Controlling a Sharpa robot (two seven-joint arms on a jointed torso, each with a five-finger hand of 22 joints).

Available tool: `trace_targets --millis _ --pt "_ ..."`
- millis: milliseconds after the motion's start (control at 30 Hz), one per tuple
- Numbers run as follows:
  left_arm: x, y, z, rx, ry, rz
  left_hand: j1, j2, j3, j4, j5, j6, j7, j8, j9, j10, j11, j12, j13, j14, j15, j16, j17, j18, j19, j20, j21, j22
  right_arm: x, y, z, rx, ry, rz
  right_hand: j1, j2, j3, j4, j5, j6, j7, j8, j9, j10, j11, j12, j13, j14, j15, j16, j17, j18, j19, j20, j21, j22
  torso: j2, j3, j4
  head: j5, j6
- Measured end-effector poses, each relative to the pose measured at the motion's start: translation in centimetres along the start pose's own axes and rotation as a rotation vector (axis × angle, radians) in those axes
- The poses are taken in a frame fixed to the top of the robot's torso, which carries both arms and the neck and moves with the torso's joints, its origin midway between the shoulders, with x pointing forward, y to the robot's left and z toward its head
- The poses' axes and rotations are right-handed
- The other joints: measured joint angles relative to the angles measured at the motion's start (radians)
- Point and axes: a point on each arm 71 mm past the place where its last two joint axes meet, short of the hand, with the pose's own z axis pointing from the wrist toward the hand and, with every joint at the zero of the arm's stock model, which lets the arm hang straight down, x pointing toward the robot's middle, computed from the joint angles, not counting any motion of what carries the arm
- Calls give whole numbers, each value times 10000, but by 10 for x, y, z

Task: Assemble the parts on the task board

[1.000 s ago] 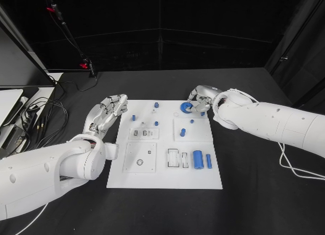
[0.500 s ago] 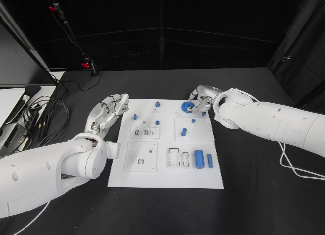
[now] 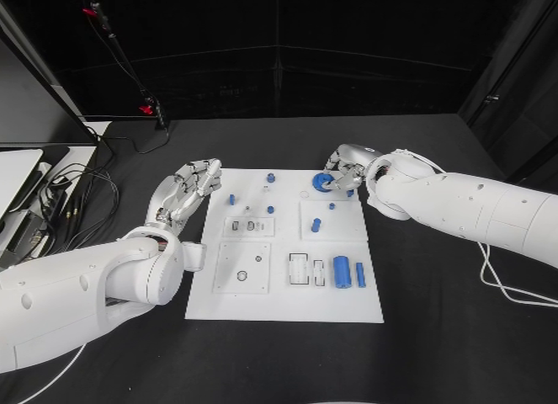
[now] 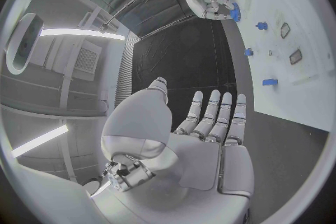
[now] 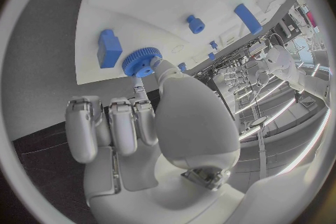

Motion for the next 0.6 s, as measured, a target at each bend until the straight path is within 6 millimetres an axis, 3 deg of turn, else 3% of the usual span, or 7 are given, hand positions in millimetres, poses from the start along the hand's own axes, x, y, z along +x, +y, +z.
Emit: trace_targets --millis 267,600 --pt "0 0 0 1 7 -3 0 0 -27 28 41 0 0 0 0 0 0 0 0 0 0 0 9 0 0 0 39 -1 0 -2 -2 -136 -350 122 -3 77 119 -70 2 180 180 -12 -59 0 1 0 0 0 1 0 0 1 0 0 0 -1 0 -1 1 12 4" --pt "0 0 0 0 25 -18 0 0 -27 27 40 0 0 0 0 0 0 0 0 0 0 0 8 0 0 0 39 -2 -8 3 -7 -855 -1250 550 -12 86 191 -144 85 213 214 -117 -73 0 2 0 0 0 1 0 -1 0 0 0 0 -1 -15 -13 2 30 11"
